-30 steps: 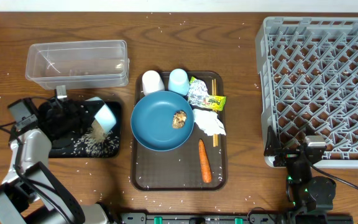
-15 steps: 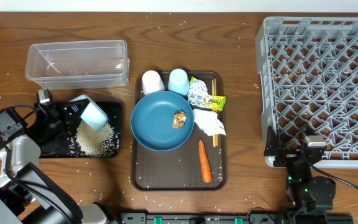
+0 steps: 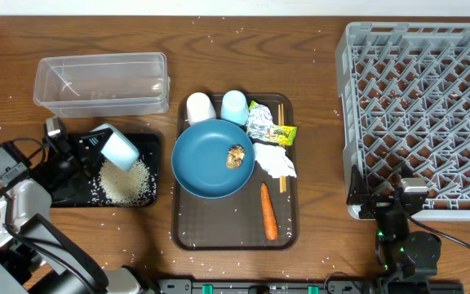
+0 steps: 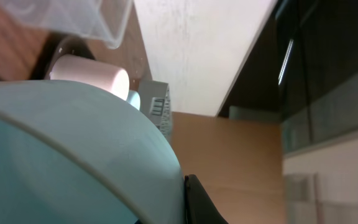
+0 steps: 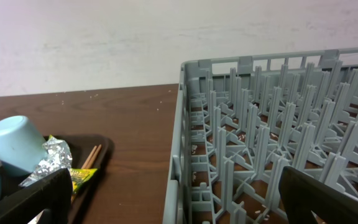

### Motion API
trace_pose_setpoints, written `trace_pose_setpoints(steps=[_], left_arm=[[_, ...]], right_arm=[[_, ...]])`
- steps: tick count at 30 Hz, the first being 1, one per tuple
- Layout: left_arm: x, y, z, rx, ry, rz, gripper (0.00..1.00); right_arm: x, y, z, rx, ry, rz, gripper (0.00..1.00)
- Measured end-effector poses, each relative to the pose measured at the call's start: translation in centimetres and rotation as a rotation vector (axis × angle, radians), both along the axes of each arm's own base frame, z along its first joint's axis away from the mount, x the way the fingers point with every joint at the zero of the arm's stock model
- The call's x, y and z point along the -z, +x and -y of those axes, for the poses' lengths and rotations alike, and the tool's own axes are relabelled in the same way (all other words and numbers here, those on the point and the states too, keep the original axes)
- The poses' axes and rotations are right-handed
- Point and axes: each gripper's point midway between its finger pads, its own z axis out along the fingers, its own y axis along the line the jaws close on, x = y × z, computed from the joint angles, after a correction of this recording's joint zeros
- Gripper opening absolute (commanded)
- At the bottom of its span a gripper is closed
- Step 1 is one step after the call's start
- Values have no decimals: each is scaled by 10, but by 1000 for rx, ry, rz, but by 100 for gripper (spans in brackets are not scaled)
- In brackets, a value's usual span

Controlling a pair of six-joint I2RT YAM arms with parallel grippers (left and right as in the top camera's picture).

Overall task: Sort waste into correct bins and load items into the dishwasher rack
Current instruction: 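Tilt the bowl with the left gripper to pour rice onto the black tray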

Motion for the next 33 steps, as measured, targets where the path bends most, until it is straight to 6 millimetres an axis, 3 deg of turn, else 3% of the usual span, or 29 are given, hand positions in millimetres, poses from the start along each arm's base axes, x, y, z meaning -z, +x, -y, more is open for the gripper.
trace_pose_setpoints(steps=[15,25,33], left_arm=[[-2,-3,2,-9,-90,-91,6],[-8,-6,5,2,15,14,6],[1,-9,3,-16,58,2,6]], right_arm=[[0,0,0,0,0,0,99],[0,0,0,0,0,0,99],[0,0,0,0,0,0,99]])
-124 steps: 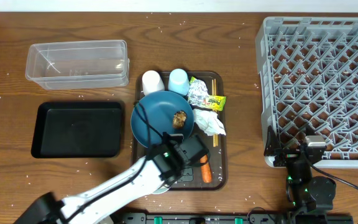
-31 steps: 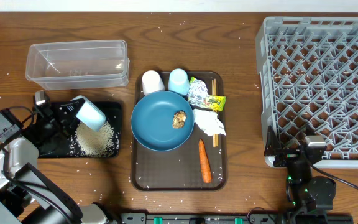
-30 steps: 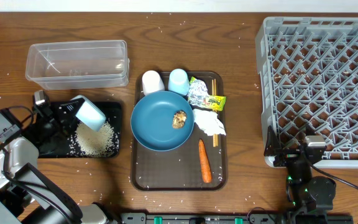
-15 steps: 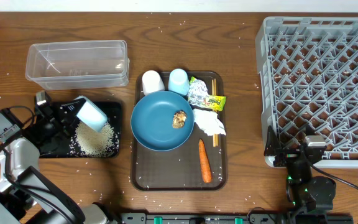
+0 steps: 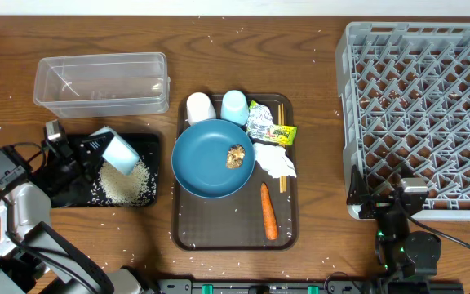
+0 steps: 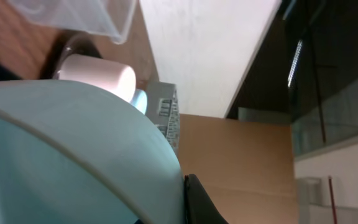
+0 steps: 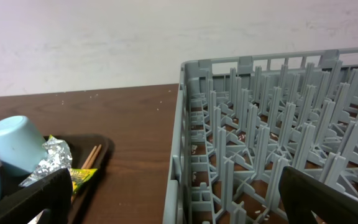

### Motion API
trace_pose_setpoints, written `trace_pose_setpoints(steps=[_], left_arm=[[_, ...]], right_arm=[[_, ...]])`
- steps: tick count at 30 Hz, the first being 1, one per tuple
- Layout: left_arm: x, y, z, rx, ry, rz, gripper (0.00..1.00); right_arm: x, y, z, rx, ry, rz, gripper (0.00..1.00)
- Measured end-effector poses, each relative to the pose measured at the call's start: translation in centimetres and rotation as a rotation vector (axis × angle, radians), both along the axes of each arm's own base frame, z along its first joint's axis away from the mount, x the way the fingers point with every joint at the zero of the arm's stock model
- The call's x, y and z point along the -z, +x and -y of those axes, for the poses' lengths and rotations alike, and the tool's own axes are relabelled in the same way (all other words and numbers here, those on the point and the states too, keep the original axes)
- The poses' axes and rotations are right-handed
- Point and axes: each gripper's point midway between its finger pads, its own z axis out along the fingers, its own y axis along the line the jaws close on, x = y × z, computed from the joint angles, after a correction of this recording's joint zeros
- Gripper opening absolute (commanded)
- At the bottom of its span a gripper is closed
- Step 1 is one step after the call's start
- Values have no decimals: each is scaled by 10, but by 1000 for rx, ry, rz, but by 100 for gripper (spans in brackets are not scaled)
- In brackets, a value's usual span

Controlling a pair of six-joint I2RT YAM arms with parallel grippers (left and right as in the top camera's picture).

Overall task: Sort waste into correct bins and load items into the dishwasher rack
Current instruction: 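Tilt the bowl with the left gripper to pour rice onto the black tray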

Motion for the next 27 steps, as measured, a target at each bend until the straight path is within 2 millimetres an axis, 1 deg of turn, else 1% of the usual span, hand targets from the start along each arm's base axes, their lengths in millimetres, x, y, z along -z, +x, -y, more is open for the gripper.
trace_pose_setpoints(steps=[3,6,10,12,16,18,22,27], left_arm=[[1,-1,-1,0,31,21,6],[14,-3,-1,-15,61,-40,6],[22,-4,-3,-26,90,-74,7],[18,-2,-3,-25,78,-60,6],[2,3,-5,-9,52,26,6],[1,4,-7,-12,61,40,6],[6,4,-9,-29,56,-2,6],[-6,9,-12,-19,57,64,6]], right_arm=[[0,0,0,0,0,0,99],[0,0,0,0,0,0,99],[0,0,0,0,0,0,99],[0,0,0,0,0,0,99],[0,0,0,0,0,0,99],[0,0,0,0,0,0,99],[0,0,0,0,0,0,99],[0,0,0,0,0,0,99]])
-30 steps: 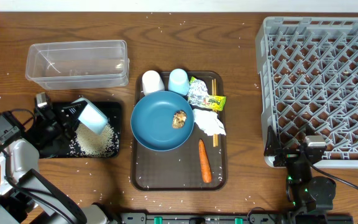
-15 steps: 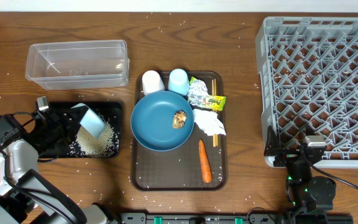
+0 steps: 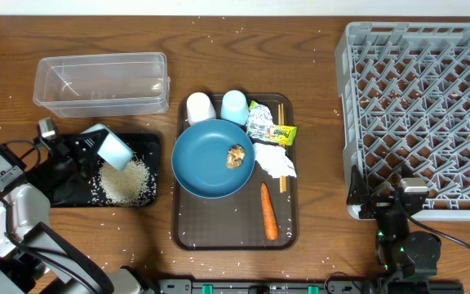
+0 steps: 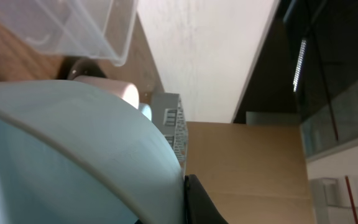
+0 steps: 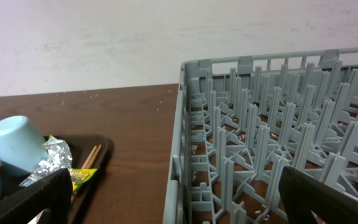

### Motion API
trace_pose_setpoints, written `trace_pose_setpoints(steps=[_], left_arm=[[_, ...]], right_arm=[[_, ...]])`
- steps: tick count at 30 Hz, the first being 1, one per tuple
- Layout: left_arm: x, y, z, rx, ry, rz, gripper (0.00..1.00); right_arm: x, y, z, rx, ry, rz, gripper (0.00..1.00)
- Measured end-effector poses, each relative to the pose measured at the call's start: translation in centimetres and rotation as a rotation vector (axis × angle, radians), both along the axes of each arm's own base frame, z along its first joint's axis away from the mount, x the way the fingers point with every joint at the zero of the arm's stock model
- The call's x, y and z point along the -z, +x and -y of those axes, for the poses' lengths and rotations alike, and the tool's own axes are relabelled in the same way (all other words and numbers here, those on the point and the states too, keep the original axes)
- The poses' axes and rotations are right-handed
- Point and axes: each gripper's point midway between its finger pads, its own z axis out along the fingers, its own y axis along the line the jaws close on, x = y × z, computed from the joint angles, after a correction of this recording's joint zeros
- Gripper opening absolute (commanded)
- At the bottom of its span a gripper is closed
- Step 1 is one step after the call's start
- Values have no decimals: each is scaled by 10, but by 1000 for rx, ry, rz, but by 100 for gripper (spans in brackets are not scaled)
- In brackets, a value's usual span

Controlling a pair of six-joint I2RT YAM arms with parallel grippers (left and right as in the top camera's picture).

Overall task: Sort waste into correct bins and load items into the dishwasher rack
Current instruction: 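Tilt the bowl with the left gripper to pour rice onto the black tray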

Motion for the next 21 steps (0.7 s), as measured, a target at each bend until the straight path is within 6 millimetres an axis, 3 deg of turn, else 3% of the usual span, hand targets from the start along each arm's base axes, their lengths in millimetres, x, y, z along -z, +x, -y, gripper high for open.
trace_pose_setpoints(steps=[17,21], left_arm=[[-11,-7,7,-5,-233,-172,6],[-25,-10,10,-1,-166,-104,6]], right_arm=[[0,0,0,0,0,0,99],[0,0,0,0,0,0,99]])
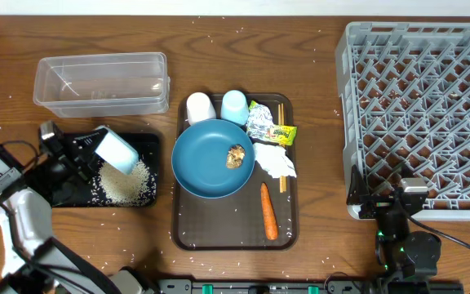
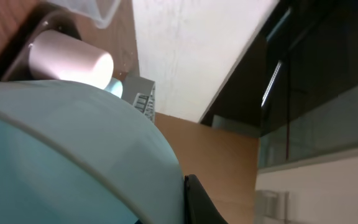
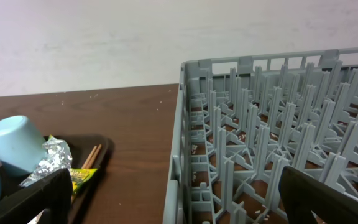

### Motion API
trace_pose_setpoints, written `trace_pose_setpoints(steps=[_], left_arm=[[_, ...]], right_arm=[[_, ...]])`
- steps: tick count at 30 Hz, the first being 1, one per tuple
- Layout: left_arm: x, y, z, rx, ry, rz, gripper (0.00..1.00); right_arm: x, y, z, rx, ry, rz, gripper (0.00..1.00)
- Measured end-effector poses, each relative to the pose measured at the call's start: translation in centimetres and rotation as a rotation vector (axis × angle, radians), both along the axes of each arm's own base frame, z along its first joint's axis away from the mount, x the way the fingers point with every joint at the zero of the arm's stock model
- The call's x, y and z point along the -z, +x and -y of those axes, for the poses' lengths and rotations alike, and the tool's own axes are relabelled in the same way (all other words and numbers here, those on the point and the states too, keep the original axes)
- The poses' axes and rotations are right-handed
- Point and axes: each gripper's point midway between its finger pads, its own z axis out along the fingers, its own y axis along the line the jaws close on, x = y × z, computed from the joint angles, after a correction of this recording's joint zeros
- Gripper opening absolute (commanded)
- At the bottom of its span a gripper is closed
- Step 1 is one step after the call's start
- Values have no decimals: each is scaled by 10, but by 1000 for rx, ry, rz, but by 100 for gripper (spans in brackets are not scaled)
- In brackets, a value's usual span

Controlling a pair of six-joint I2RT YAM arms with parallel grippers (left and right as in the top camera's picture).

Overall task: Sort waste into correct bins and load items into the dishwasher rack
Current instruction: 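Tilt the bowl with the left gripper to pour rice onto the black tray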

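My left gripper (image 1: pixel 88 153) is shut on a light blue cup (image 1: pixel 118 152), held tipped on its side over a black tray (image 1: pixel 64 194) with a pile of rice (image 1: pixel 126 183). In the left wrist view this cup (image 2: pixel 73 155) fills the frame beside one black finger (image 2: pixel 197 205). On the brown tray (image 1: pixel 235 235) lie a blue plate (image 1: pixel 206 167) with a food scrap (image 1: pixel 236 156), a white cup (image 1: pixel 200 107), another light blue cup (image 1: pixel 234 105), wrappers (image 1: pixel 265 126), chopsticks (image 1: pixel 281 110), a tissue (image 1: pixel 276 161) and a carrot (image 1: pixel 268 211). My right gripper (image 3: pixel 179 208) stands open before the grey dishwasher rack (image 1: pixel 419 106).
A clear plastic container (image 1: pixel 100 82) stands behind the black tray. Grains of rice are scattered over the wooden table (image 1: pixel 317 73). The rack (image 3: pixel 278 143) fills the right side and holds a few rice grains.
The held cup has shifted slightly right and toward the front over the rice, and the left wrist has turned, so the clear container has almost left its view. The right arm is unchanged.
The left gripper held the tipped blue cup over the rice on the black tray at every moment, shifting it slightly left and then back right. The rice pile looks the same throughout. The right arm stayed open by the rack.
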Motion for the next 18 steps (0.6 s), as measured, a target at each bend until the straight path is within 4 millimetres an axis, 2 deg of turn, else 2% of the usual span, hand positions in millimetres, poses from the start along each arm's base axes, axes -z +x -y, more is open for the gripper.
trace_pose_setpoints(steps=[3,9,13,18], left_arm=[[-9,3,-6,-8,87,87,6],[-7,-1,-10,-28,41,42,6],[-13,5,-16,-31,126,124,6],[-11,4,-11,-23,51,57,6]], right_arm=[[0,0,0,0,0,0,99],[0,0,0,0,0,0,99],[0,0,0,0,0,0,99],[0,0,0,0,0,0,99]])
